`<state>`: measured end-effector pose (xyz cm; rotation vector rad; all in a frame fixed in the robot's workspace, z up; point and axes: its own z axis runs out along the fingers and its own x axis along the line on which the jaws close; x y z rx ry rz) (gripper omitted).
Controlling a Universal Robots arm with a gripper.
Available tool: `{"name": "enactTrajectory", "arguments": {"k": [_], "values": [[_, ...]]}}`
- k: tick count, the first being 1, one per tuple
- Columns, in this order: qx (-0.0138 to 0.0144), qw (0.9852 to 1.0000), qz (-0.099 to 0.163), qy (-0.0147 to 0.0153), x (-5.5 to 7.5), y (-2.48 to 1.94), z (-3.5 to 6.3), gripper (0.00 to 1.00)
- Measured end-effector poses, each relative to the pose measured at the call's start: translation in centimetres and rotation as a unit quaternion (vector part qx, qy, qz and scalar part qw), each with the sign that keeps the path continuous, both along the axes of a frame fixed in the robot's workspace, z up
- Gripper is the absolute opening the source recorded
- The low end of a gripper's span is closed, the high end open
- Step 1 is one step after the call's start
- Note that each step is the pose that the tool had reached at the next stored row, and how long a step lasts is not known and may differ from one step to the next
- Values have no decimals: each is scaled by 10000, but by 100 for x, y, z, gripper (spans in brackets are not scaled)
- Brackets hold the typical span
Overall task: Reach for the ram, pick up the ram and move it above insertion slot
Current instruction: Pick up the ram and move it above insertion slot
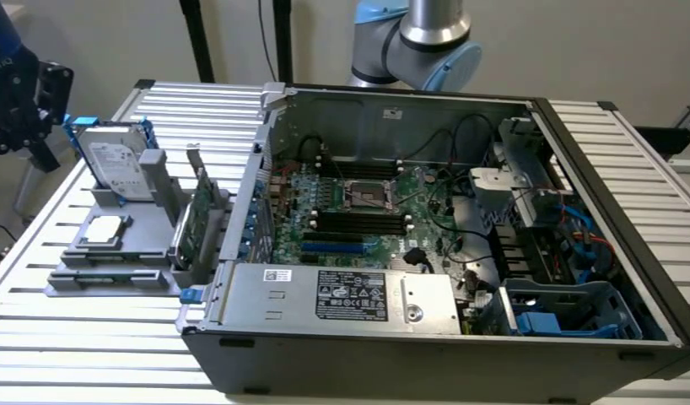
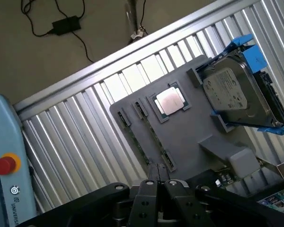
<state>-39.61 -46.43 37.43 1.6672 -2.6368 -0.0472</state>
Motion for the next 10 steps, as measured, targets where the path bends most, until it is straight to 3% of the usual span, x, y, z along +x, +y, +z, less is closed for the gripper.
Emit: {"name": "enactTrajectory", "arguments": {"k": [5,10], "values": [[-1,9990,452,-17,0,0,-5,11],[-1,9959,906,-39,0,0,-12,11]]}}
